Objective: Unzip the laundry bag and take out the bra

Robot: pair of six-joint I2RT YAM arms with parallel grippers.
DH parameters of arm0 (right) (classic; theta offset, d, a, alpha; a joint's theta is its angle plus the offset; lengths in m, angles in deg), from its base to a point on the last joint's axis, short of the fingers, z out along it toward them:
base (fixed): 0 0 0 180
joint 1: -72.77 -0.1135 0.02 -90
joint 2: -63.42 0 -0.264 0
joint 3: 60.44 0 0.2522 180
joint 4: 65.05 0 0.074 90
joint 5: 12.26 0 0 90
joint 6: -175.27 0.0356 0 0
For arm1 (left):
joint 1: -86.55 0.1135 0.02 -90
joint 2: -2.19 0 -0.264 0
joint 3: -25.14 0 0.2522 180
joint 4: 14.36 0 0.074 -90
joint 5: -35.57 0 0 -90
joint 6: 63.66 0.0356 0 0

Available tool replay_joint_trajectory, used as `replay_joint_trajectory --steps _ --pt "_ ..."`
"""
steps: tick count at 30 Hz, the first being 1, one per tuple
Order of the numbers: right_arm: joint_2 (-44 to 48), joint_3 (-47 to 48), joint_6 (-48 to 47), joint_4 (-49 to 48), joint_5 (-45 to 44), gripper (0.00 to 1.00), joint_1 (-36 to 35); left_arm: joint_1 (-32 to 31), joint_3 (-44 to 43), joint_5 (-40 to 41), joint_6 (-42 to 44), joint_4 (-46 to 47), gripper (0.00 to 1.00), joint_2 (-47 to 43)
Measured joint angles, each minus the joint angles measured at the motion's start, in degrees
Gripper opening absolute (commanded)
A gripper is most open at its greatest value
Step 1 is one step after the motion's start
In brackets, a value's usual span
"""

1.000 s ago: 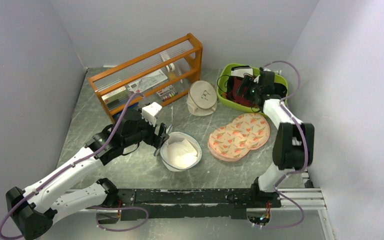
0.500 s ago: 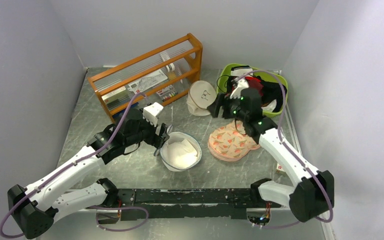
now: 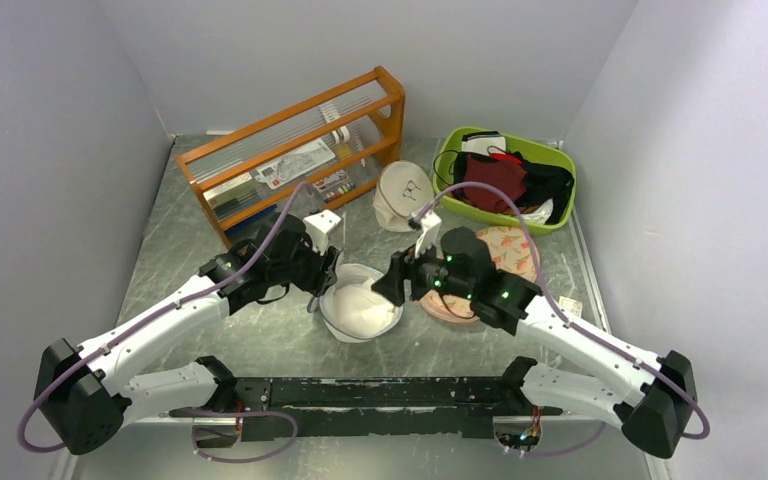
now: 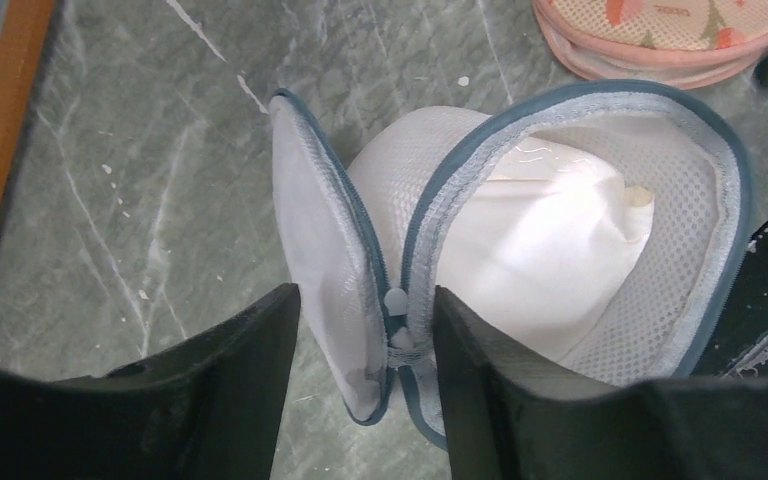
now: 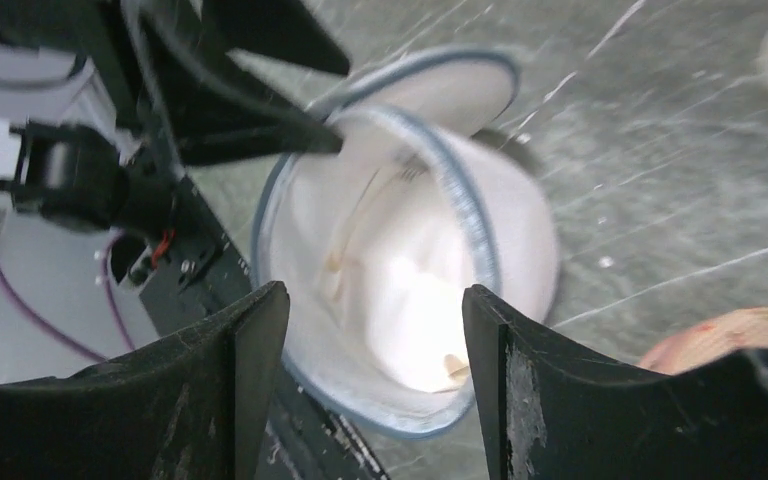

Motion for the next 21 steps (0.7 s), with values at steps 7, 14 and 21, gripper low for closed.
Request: replay_joint_trajectory --steps 7,14,21 --pt "-5.40 -0.26 1.60 -0.63 -6.78 0.42 -13.00 0.09 0.00 -2.16 0.07 0.07 0.33 0.48" --pt "-19.15 6.21 1.95 2.58 -21.79 0.38 -20.11 0.22 0.00 -5.68 0.50 0.20 0.14 1.01" --pt "-27.78 8.20 4.31 4.33 -34.40 0.56 -21.94 0.26 0.00 -8.61 0.79 0.42 0.07 0.92"
